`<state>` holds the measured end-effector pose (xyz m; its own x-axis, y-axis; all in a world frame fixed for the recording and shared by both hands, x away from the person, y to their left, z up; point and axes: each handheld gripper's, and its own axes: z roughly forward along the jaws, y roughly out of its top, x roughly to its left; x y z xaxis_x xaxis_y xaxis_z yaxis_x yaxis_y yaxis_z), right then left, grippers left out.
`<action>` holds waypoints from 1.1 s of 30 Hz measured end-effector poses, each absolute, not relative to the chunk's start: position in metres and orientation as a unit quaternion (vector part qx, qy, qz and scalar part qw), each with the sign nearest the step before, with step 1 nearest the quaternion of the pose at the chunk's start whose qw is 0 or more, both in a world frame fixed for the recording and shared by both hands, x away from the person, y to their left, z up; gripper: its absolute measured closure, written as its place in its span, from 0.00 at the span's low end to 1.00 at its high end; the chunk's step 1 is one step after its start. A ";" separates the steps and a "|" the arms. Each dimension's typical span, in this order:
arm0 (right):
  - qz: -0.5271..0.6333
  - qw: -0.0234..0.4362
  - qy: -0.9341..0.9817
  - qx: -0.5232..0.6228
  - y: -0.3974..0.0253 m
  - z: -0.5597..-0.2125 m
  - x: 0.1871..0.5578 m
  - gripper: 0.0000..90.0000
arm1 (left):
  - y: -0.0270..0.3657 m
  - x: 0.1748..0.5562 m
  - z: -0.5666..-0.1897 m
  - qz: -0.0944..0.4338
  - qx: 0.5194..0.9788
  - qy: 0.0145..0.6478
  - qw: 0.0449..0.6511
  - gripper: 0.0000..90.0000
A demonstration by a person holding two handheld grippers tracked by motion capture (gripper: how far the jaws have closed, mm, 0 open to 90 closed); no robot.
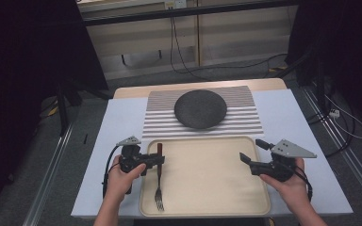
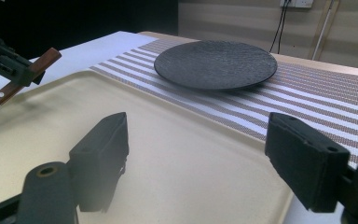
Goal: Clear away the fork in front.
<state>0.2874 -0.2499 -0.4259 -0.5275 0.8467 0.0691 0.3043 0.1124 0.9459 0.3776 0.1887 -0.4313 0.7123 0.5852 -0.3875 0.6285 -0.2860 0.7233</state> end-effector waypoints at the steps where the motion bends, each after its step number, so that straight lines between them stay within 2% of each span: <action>1: 0.526 0.258 0.697 0.414 -0.251 -0.426 0.287 0.24 | 0.189 0.378 -0.432 -0.021 0.801 0.380 0.462 0.77; 33: 0.526 0.259 0.697 0.412 -0.252 -0.427 0.290 0.24 | 0.200 0.381 -0.454 0.003 0.807 0.406 0.428 0.68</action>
<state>0.2896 -0.2516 -0.4272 -0.5256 0.8477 0.0717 0.3022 0.1073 0.9472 0.3805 0.1999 -0.4537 0.6704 0.6577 -0.3435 0.6533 -0.3037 0.6935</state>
